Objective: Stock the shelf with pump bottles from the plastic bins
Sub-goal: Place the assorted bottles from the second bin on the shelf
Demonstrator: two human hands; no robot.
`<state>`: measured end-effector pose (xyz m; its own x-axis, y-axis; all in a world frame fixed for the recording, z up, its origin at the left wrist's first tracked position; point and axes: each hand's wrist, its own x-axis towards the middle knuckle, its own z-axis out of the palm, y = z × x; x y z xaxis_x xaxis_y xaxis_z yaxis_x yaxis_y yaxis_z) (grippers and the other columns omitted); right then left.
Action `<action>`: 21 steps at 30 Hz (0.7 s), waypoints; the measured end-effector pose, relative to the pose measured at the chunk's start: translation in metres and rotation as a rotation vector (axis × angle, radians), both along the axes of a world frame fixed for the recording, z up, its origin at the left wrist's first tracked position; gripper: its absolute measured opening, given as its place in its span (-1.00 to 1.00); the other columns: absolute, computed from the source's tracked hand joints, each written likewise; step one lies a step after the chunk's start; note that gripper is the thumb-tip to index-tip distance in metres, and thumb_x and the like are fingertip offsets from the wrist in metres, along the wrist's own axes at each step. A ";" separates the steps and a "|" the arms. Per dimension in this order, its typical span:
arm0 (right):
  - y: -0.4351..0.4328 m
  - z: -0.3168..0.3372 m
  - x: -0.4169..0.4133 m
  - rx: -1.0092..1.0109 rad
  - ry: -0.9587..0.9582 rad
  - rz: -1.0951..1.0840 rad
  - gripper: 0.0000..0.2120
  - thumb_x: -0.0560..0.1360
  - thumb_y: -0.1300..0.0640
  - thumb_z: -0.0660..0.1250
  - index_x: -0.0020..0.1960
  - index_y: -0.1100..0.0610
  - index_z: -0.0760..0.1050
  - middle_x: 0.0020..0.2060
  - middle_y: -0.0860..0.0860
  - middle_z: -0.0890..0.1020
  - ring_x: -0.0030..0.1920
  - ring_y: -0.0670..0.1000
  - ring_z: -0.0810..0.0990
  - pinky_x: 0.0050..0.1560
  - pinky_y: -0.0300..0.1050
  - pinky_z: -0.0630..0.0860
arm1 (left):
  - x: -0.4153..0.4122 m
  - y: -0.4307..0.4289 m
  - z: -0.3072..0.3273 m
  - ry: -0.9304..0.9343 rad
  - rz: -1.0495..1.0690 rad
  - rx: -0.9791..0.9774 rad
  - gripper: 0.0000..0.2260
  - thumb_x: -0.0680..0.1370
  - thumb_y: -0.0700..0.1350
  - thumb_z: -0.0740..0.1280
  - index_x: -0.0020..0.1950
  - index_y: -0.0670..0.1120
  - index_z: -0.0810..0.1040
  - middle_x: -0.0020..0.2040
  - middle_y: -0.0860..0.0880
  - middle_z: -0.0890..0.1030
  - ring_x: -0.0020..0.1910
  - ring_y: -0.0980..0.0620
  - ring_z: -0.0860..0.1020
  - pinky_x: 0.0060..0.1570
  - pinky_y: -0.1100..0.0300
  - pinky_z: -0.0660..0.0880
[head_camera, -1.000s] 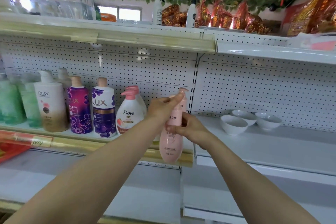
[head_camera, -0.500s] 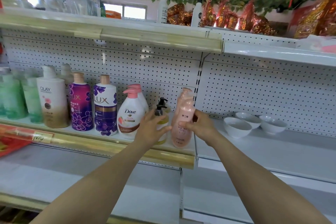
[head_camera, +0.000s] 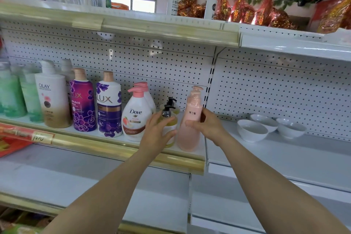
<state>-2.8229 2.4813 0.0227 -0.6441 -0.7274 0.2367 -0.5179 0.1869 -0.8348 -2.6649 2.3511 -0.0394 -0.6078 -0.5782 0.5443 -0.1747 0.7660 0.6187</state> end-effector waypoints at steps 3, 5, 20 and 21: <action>-0.001 0.003 -0.003 0.026 0.015 -0.016 -0.46 0.30 0.01 0.62 0.16 0.04 0.44 -0.03 -0.03 0.63 -0.01 -0.03 0.63 0.09 0.05 0.59 | -0.001 0.000 -0.001 0.006 0.005 -0.007 -0.57 0.49 0.02 0.46 0.36 0.09 0.54 0.53 -0.16 0.29 0.53 -0.18 0.14 0.47 -0.05 0.13; -0.001 0.005 -0.005 0.050 0.030 -0.007 -0.48 0.28 0.00 0.62 0.12 0.05 0.43 -0.04 -0.01 0.63 -0.02 -0.01 0.63 0.08 0.09 0.60 | -0.002 0.000 -0.001 0.010 0.007 -0.009 -0.58 0.49 0.02 0.47 0.35 0.09 0.54 0.53 -0.15 0.28 0.54 -0.17 0.14 0.47 -0.04 0.12; 0.004 0.000 0.006 0.064 0.021 -0.015 -0.46 0.38 -0.02 0.56 0.26 0.05 0.42 0.08 -0.03 0.62 0.10 0.01 0.61 0.13 0.04 0.57 | 0.002 0.002 0.005 -0.086 -0.004 0.003 -0.50 0.50 0.08 0.45 0.43 0.12 0.47 0.58 -0.10 0.21 0.58 -0.14 0.04 0.51 -0.10 0.11; 0.005 0.001 0.010 0.078 0.026 -0.027 -0.44 0.40 -0.03 0.55 0.30 0.07 0.41 0.12 -0.01 0.61 0.13 0.03 0.59 0.16 0.05 0.55 | 0.004 0.003 0.008 -0.102 -0.011 0.007 -0.50 0.50 0.08 0.45 0.43 0.12 0.46 0.58 -0.11 0.20 0.58 -0.14 0.05 0.51 -0.09 0.11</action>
<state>-2.8131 2.4859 0.0235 -0.6581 -0.7268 0.1969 -0.5331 0.2650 -0.8035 -2.6610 2.3540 -0.0316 -0.6663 -0.5748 0.4750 -0.2289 0.7639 0.6033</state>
